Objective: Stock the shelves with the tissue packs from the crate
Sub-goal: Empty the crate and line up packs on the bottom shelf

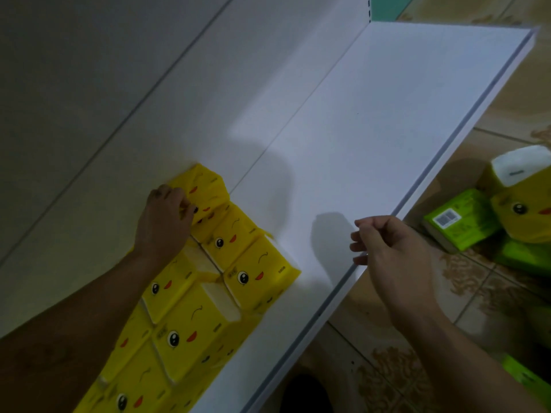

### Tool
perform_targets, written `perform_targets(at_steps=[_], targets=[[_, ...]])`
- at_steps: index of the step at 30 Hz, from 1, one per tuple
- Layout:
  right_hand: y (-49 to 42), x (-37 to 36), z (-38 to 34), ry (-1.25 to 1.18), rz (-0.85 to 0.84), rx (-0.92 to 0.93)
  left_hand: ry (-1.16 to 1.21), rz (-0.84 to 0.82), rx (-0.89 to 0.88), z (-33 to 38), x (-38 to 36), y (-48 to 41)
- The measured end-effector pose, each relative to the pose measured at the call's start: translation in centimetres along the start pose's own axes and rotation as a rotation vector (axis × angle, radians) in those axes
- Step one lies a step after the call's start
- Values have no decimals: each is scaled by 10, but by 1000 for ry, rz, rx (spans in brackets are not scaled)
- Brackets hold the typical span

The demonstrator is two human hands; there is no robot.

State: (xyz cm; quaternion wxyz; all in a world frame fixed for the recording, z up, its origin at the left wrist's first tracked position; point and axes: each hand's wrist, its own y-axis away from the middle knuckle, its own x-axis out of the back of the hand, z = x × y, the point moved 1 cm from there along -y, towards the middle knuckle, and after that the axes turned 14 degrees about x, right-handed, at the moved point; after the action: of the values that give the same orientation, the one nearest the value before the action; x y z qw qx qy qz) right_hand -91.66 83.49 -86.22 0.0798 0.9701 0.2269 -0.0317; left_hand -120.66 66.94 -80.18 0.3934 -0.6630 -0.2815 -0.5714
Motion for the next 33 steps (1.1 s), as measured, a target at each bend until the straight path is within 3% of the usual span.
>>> perform_targets(at_steps=[2,5,7,10,11,13,16,20,24,27,30,33], targets=[[1,0,3,46,-32,0,-48,-70,29,2,-8,4],[2,2,8,77,-57,-17,-148,-312,249,4,-19,7],[3,3,9,96,-73,-20,-349,-407,343,10,-15,4],[1,4,10,144,-99,-24,-630,-276,186,32,-7,-5],[0,4,11,153,-105,-34,-612,-213,82,40,-6,-6],[0,4,12,177,-147,-54,-536,-272,-81,48,-8,-5],[0,5,13,227,-240,-75,-609,-461,-45,48,-13,-3],[-11,25,26,334,-176,-82,-645,-452,25,73,-10,7],[-33,71,26,593,57,0,-356,-344,-137,137,-16,57],[-59,114,15,844,266,83,23,-430,-196,196,-20,98],[-83,154,9,1114,256,208,304,-566,-137,247,-21,126],[-102,189,8,1284,195,84,461,-647,-90,276,-17,143]])
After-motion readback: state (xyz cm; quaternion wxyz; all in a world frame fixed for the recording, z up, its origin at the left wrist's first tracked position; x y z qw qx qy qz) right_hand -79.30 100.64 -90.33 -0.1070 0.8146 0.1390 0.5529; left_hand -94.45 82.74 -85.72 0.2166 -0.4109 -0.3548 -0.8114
